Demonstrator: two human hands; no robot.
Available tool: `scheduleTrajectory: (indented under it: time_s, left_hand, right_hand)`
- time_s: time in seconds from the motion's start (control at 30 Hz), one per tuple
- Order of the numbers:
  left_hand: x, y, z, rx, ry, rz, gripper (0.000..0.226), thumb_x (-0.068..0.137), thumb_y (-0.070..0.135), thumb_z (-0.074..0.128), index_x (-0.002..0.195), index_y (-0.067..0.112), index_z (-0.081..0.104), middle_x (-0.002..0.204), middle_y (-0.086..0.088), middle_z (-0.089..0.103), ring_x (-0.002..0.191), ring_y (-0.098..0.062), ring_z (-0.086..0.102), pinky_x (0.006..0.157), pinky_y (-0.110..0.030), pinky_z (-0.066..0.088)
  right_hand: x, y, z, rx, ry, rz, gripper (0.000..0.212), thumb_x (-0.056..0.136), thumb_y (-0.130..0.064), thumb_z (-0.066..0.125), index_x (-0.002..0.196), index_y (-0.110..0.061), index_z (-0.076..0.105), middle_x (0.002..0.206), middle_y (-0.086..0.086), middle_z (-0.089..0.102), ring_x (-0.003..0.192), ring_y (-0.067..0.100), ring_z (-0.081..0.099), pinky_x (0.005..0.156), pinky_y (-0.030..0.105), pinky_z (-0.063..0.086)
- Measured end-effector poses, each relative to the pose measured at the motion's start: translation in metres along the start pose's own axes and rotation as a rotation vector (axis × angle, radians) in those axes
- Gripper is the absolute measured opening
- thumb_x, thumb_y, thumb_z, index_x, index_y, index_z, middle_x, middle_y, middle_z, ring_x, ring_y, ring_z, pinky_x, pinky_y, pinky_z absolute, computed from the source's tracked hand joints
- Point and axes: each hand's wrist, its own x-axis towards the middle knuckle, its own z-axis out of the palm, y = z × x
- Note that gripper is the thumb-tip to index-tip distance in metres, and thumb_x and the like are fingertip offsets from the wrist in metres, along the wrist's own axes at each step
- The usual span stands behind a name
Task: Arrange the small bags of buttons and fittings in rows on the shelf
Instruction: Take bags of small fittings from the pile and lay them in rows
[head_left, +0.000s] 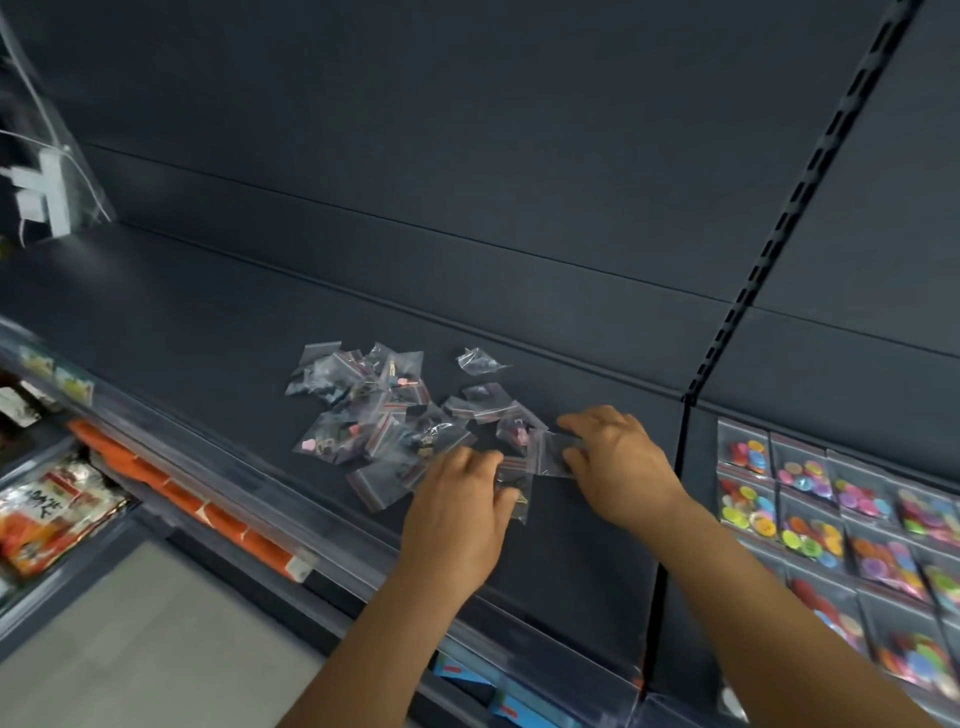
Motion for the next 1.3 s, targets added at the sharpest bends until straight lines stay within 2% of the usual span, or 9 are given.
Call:
scheduleTrajectory:
  time_s: [0.07,0.17,0.33,0.5,0.73,0.83,0.93,1.1,1.3]
  left_hand:
    - [0.003,0.005,0.000,0.066,-0.034,-0.043,0.051,0.096,0.043,0.046,0.140,0.019,0.038,0.135,0.000,0.044,0.128,-0.018,0.035,0.104,-0.028,0.033]
    - [0.009,0.009,0.000,0.069,-0.075,-0.124,0.051,0.092,0.040,0.054,0.135,0.015,0.042,0.131,-0.003,0.049,0.125,-0.021,0.039,0.099,-0.030,0.037]
    - [0.015,0.012,0.001,-0.075,-0.067,-0.244,0.032,0.086,0.027,0.067,0.111,0.012,0.055,0.102,-0.002,0.064,0.097,-0.022,0.061,0.074,-0.032,0.048]
    - [0.016,0.011,0.001,-0.176,-0.064,-0.208,0.015,0.086,0.023,0.065,0.100,0.019,0.062,0.094,0.004,0.066,0.086,-0.014,0.062,0.067,-0.025,0.045]
    - [0.024,0.032,-0.004,-0.582,-0.014,-0.084,0.012,0.085,0.015,0.064,0.083,0.023,0.054,0.083,0.010,0.061,0.073,-0.004,0.058,0.056,-0.008,0.040]
    - [0.026,0.054,-0.005,-0.868,-0.087,-0.129,0.027,0.082,0.012,0.066,0.102,0.025,0.053,0.088,0.007,0.067,0.074,0.001,0.062,0.056,-0.006,0.042]
    - [0.024,0.078,-0.001,-1.005,-0.189,-0.170,0.049,0.080,0.010,0.068,0.119,0.028,0.044,0.093,0.005,0.070,0.086,-0.008,0.065,0.070,-0.017,0.048]
    - [0.017,0.122,0.005,-0.965,-0.281,-0.061,0.018,0.078,0.008,0.068,0.094,0.017,0.066,0.086,-0.002,0.072,0.082,-0.019,0.066,0.081,-0.038,0.054]
    - [-0.004,0.196,0.021,-0.939,-0.411,0.085,0.018,0.079,0.023,0.073,0.096,0.020,0.067,0.092,-0.002,0.071,0.088,-0.018,0.068,0.085,-0.038,0.055]
  right_hand:
    - [0.007,0.000,-0.001,0.025,-0.050,-0.006,0.049,0.096,-0.023,0.047,0.143,-0.021,0.035,0.146,-0.001,0.038,0.133,0.023,0.032,0.104,0.031,0.034]
    - [0.014,0.001,0.003,0.053,-0.121,0.027,0.053,0.092,-0.022,0.053,0.142,-0.022,0.036,0.140,0.003,0.044,0.129,0.024,0.037,0.101,0.033,0.037]
    - [0.014,0.003,0.004,0.204,-0.100,0.172,0.027,0.083,-0.016,0.061,0.110,-0.020,0.060,0.103,0.002,0.061,0.098,0.021,0.056,0.072,0.027,0.047]
    - [0.002,0.006,-0.002,0.423,-0.021,0.214,0.013,0.080,-0.013,0.064,0.074,-0.022,0.058,0.075,-0.002,0.062,0.065,0.011,0.055,0.051,0.020,0.042]
    - [-0.024,0.010,-0.021,0.814,0.224,0.344,0.013,0.086,-0.021,0.065,0.074,-0.015,0.064,0.058,-0.008,0.057,0.042,-0.001,0.044,0.040,0.011,0.036]
    - [-0.039,0.014,-0.030,0.896,0.325,0.366,0.017,0.086,-0.023,0.065,0.071,-0.016,0.063,0.056,-0.010,0.058,0.046,0.000,0.047,0.048,0.013,0.040]
    - [-0.058,0.023,-0.039,1.051,0.351,0.390,0.019,0.090,-0.023,0.062,0.074,-0.013,0.065,0.057,-0.009,0.059,0.053,0.004,0.051,0.062,0.020,0.046]
    - [-0.096,0.048,-0.060,1.190,0.423,0.426,0.023,0.092,-0.022,0.059,0.076,-0.008,0.068,0.067,0.001,0.065,0.064,0.010,0.058,0.067,0.022,0.052]
    - [-0.150,0.100,-0.082,1.127,0.606,0.472,0.017,0.088,-0.020,0.064,0.080,-0.006,0.069,0.072,0.007,0.067,0.066,0.015,0.059,0.070,0.032,0.052]
